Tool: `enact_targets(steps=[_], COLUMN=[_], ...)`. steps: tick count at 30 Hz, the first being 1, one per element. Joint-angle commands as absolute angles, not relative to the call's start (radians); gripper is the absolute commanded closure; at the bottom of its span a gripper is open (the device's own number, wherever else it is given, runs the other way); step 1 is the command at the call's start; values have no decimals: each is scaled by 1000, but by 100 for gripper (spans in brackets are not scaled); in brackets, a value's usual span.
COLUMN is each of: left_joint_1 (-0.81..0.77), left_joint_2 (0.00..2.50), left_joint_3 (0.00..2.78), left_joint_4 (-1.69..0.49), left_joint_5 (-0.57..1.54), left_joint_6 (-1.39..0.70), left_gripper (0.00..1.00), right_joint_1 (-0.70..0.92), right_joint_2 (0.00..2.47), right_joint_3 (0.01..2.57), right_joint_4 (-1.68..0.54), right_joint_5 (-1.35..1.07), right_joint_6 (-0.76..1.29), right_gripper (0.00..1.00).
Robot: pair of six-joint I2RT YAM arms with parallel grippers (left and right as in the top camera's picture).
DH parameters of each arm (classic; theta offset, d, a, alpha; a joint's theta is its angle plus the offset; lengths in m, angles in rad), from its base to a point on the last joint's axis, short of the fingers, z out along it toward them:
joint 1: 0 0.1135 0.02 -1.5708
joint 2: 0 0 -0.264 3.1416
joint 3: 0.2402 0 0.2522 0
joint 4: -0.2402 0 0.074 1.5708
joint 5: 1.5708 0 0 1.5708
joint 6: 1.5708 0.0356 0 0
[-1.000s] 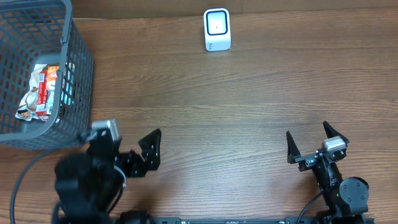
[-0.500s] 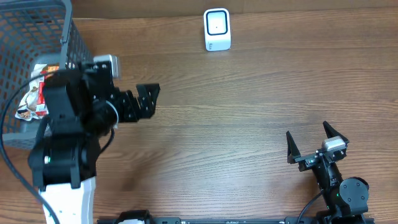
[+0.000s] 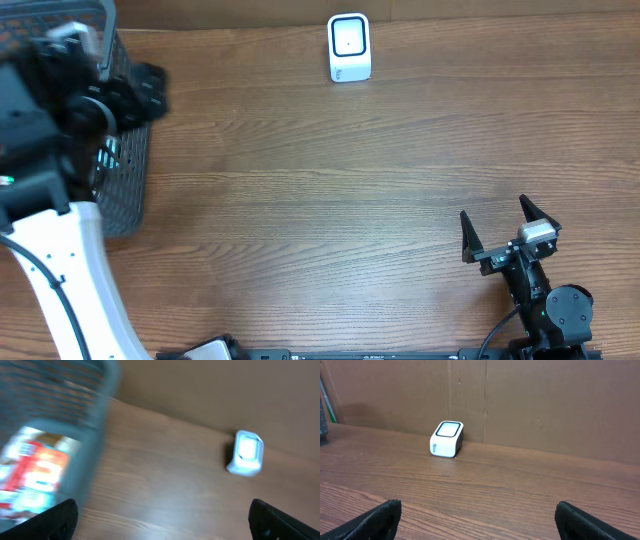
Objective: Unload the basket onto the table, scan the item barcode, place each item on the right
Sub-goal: 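Move the left gripper left and down into the grey basket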
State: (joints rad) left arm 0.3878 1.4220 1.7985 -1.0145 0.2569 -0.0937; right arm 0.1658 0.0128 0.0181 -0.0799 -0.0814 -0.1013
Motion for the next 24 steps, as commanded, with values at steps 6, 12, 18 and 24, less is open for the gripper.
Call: enact_targets(steps=[6,12,18,24], left_joint_1=[585,686,700,700], left_joint_2=[1521,1533,1533,1539], left_joint_3=[1842,1842,1842,1841], left_joint_4=[-1018,-1082,-1077,-1037], left_joint_5=[157,-91,-60,-60], left_joint_6=[-66,-67,-73,-70], left_gripper=[0,0,0,0], right_joint_1=[165,165,165,165], right_joint_2=[4,4,4,4], right_joint_3=[8,8,8,8], right_joint_4=[-77,-77,-77,-77], right_joint_5=[-84,-84,-84,-84], right_joint_6=[-102,-102,-102,-102], right_gripper=[0,0,0,0])
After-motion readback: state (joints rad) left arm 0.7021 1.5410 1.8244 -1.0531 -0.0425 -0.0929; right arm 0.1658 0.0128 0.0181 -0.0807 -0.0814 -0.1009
